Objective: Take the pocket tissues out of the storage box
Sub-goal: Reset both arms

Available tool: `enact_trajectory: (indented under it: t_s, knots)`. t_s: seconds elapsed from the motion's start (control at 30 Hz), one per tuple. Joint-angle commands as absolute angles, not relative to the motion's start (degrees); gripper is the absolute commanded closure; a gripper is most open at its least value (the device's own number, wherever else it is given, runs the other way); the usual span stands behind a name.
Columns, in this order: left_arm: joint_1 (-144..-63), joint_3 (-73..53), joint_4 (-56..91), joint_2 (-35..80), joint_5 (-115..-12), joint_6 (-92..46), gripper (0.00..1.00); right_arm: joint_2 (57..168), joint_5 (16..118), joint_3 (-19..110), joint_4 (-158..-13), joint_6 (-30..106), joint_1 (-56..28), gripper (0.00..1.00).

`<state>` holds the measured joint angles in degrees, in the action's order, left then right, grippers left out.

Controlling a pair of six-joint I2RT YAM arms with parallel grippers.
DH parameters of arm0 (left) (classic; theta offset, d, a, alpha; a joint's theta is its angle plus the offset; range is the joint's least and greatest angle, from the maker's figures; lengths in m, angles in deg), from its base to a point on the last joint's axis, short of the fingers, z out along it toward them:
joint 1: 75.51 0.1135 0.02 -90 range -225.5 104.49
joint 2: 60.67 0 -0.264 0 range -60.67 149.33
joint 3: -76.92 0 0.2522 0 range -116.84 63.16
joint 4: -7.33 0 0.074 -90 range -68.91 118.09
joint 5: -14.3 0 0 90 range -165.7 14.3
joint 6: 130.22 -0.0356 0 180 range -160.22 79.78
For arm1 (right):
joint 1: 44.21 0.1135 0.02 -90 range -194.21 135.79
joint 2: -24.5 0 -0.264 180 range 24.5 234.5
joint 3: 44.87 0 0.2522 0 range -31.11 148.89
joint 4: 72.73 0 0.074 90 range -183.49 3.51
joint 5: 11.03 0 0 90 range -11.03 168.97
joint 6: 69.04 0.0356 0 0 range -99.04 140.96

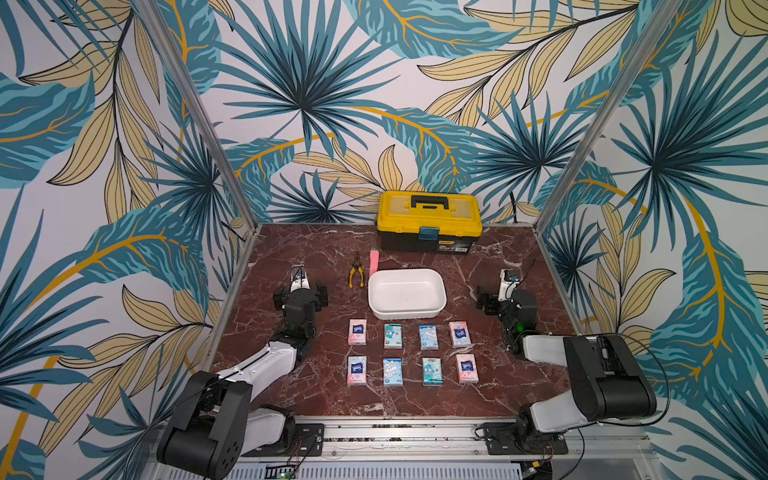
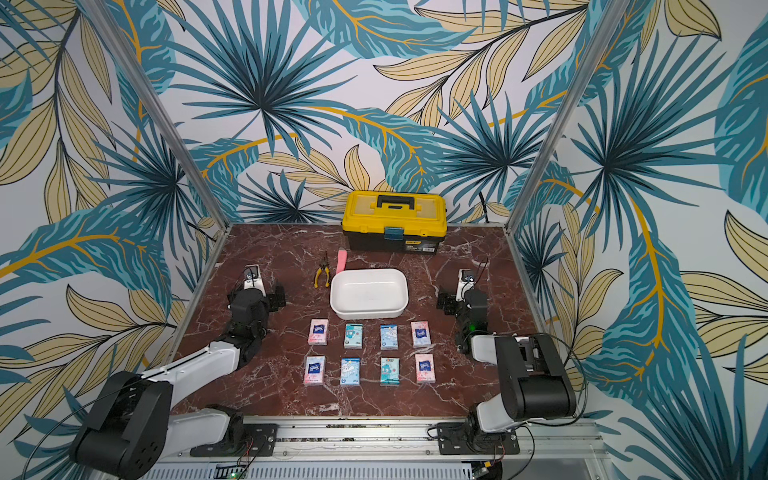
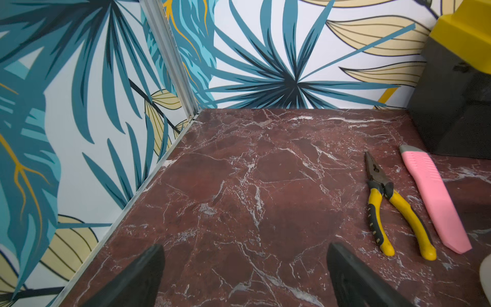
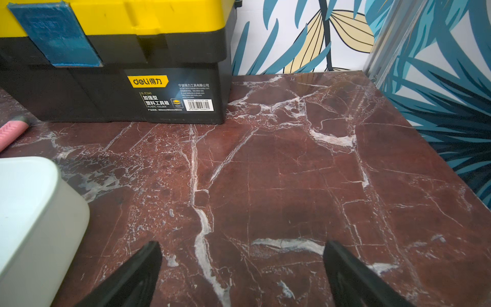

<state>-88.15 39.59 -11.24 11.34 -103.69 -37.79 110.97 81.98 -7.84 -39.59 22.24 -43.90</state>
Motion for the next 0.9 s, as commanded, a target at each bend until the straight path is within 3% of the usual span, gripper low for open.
enact_trajectory:
  t_s: [0.0,0.47,0.77,0.87]
  knots:
    - [-86.18,45.12,-22.85,12.50,-101.00,-39.76,0.00,110.90,82.58,-7.20,-38.50,22.82,-44.03,0.01]
    - [-79.82,49.63,-31.44,12.66,-93.38,-38.82,0.00,110.93,82.57,-7.29,-38.45,22.92,-44.03,0.01]
    - [-76.52,48.17,-43.95,27.92,-86.26,-38.90,0.00,110.90,82.50,-7.29,-38.42,22.92,-44.03,0.01]
    - [-75.05,43.16,-34.69,27.58,-82.08,-38.99,0.00,110.89,82.52,-7.29,-38.48,22.94,-43.98,0.01]
